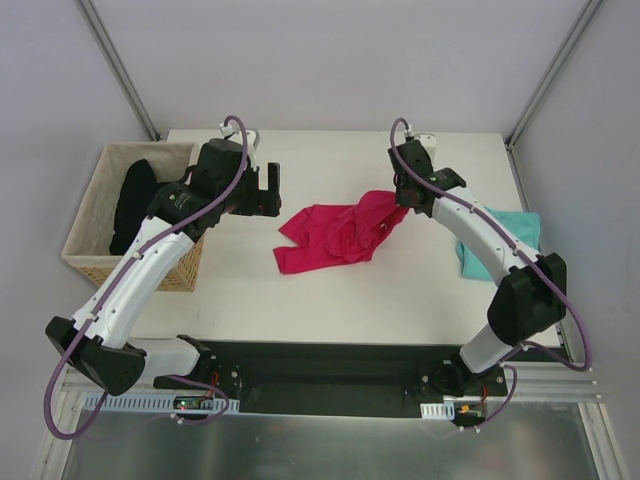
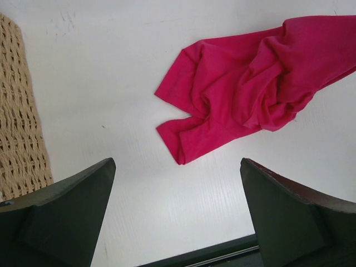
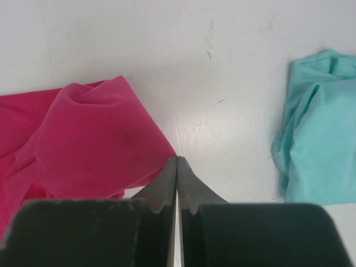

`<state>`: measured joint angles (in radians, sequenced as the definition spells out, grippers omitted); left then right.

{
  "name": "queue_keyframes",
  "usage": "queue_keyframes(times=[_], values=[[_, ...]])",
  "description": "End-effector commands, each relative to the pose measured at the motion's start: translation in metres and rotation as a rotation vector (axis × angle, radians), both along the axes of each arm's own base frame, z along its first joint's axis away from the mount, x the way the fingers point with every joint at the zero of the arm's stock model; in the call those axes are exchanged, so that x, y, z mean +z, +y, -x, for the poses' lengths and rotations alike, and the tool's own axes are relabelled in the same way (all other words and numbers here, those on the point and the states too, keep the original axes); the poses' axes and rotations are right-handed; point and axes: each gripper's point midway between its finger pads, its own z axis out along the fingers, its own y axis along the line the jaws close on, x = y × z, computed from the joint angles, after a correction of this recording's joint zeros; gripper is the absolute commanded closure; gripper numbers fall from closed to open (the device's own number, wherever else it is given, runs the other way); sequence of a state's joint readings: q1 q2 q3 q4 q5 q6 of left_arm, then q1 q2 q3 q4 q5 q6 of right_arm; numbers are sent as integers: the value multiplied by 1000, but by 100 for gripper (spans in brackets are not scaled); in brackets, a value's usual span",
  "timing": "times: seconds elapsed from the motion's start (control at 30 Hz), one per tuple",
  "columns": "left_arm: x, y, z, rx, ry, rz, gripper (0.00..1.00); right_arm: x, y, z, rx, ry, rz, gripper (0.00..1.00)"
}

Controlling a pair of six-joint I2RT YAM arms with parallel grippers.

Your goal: Fold and stack the t-shirts

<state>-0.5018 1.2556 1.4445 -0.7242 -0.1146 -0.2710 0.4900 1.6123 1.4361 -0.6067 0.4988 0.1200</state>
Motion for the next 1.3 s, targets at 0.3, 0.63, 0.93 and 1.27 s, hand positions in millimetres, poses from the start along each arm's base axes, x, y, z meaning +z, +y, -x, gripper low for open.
queue_keyframes(times=[0.3,0.63,0.93,1.27], values=[[3,7,4,13,-8,2,5,11,-14,4,-13,-6,-31,24],[-9,6,5,16,24,-4,5,-22,31,21,75,59,-90,32],[-8,6,-1,16,18,-16,5,-66,93,43,200,164,-86,36],[-12,10,-1,31,19,-34,5,-76,129,50,284,200,-66,37]])
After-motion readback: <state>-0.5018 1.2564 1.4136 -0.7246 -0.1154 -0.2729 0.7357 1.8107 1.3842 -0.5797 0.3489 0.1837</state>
